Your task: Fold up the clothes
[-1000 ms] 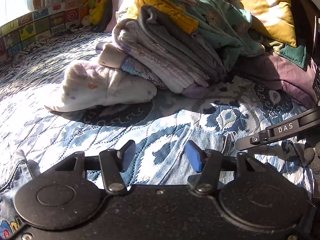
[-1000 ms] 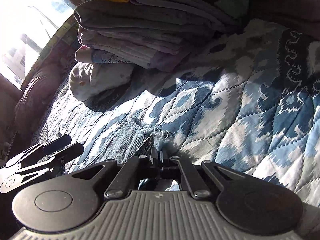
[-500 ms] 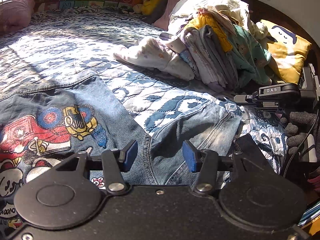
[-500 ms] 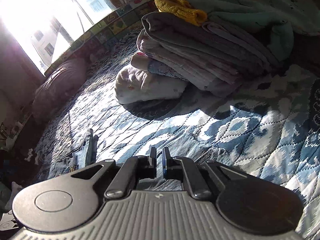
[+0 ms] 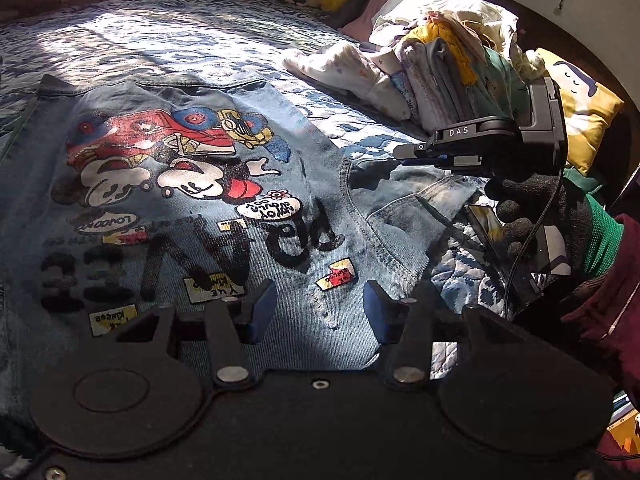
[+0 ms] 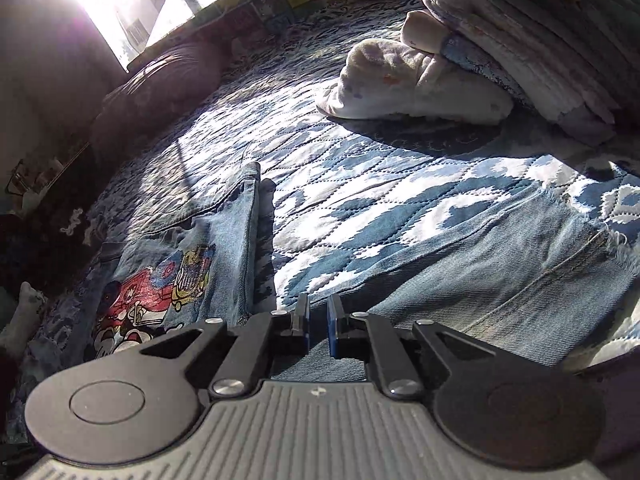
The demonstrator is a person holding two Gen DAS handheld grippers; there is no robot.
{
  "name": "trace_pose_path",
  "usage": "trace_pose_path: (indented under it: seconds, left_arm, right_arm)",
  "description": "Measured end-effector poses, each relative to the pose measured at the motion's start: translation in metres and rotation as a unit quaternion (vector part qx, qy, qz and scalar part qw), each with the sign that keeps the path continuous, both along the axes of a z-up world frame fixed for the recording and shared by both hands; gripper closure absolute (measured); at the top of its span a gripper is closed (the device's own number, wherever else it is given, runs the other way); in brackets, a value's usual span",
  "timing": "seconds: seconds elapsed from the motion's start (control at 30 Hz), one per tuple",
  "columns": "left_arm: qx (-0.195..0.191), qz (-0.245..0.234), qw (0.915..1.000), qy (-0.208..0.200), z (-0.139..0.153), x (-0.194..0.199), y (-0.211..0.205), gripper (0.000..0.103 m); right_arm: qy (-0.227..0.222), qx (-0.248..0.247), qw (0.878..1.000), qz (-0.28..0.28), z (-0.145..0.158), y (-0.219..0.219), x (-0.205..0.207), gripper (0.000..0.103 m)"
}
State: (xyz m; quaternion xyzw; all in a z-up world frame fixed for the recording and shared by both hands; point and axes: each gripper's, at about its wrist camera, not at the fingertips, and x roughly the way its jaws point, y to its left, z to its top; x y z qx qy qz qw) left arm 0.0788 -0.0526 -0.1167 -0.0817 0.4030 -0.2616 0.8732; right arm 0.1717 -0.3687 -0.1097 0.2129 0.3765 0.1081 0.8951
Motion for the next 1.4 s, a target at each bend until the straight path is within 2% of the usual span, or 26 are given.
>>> trace_pose_path:
  seconds: [0.1,0.17,0.23,0.33,0.37,0.43,0.47,0.53,0.63,0.7,0.8,0.93,1.0,1.03,1.07,1.1,1.23,1.27,1.33,1.4]
  left_arm:
    - [-0.008,0.003,1.0,0.0,-0.001,-0.01,0.008,0.057]
    - [-0.013,0.006,0.9999,0.0,-0.001,-0.017,0.013,0.057]
    - [-0.008,0.009,0.9999,0.002,-0.003,-0.021,0.017,0.057]
    - [-0.001,0.013,0.9999,0.005,-0.005,-0.027,0.023,0.057]
    - [0.001,0.015,0.9999,0.005,-0.005,-0.029,0.025,0.057]
    - [-0.002,0.024,0.9997,0.005,-0.005,-0.035,0.034,0.057]
    - [-0.006,0.026,0.9996,0.004,-0.004,-0.037,0.037,0.057]
    - [-0.013,0.03,0.9995,0.002,-0.004,-0.04,0.042,0.057]
    - [-0.023,0.037,0.9991,-0.001,-0.002,-0.044,0.05,0.057]
    - [-0.024,0.035,0.9991,-0.003,-0.001,-0.046,0.049,0.057]
    - [-0.015,0.034,0.9993,-0.01,0.002,-0.05,0.048,0.057]
    - [-0.02,0.031,0.9993,-0.007,-0.001,-0.052,0.049,0.057]
    - [-0.016,0.032,0.9994,-0.001,-0.006,-0.051,0.047,0.057]
    - [-0.015,0.033,0.9993,0.002,-0.008,-0.05,0.047,0.057]
    - [-0.014,0.033,0.9993,0.006,-0.009,-0.05,0.046,0.057]
    - [-0.01,0.034,0.9993,0.009,-0.011,-0.05,0.047,0.057]
    - [-0.007,0.043,0.9989,0.019,-0.016,-0.051,0.055,0.057]
    - [-0.008,0.045,0.9987,0.021,-0.017,-0.051,0.058,0.057]
    - [-0.013,0.047,0.9987,0.016,-0.013,-0.052,0.062,0.057]
    - [-0.01,0.046,0.9989,0.0,-0.005,-0.054,0.063,0.057]
  right_arm:
    - [-0.019,0.009,0.998,0.053,0.016,0.019,-0.024,0.091]
    - [-0.016,-0.003,0.994,0.108,0.018,0.045,-0.033,0.091]
    - [0.012,-0.058,0.988,0.144,0.005,0.06,-0.042,0.091]
    - [0.053,-0.138,0.97,0.195,-0.015,0.082,-0.056,0.09]
    - [0.042,-0.139,0.97,0.197,-0.015,0.079,-0.066,0.09]
    - [0.054,-0.146,0.97,0.189,-0.012,0.072,-0.074,0.089]
    - [0.05,-0.144,0.972,0.181,-0.008,0.067,-0.079,0.086]
    - [0.034,-0.107,0.98,0.163,-0.002,0.055,-0.088,0.084]
    - [0.014,-0.106,0.987,0.124,0.001,0.049,-0.09,0.082]
    - [0.009,-0.079,0.993,0.083,0.0,0.042,-0.085,0.082]
    - [0.045,-0.066,0.997,-0.001,-0.008,0.03,-0.079,0.079]
    - [0.063,-0.01,0.995,-0.077,-0.022,0.018,-0.086,0.07]
    - [0.059,0.062,0.992,-0.094,-0.033,0.01,-0.085,0.072]
    - [0.057,0.029,0.994,-0.09,-0.035,0.015,-0.083,0.077]
    - [0.056,-0.004,0.995,-0.086,-0.037,0.02,-0.081,0.098]
    - [0.053,-0.036,0.995,-0.082,-0.039,0.025,-0.08,0.102]
    - [0.042,-0.099,0.991,-0.08,-0.027,0.036,-0.086,0.1]
    - [0.043,-0.107,0.99,-0.087,-0.025,0.036,-0.088,0.096]
    - [0.034,-0.13,0.986,-0.098,-0.017,0.038,-0.094,0.082]
    - [-0.001,-0.158,0.983,-0.096,-0.004,0.045,-0.104,0.08]
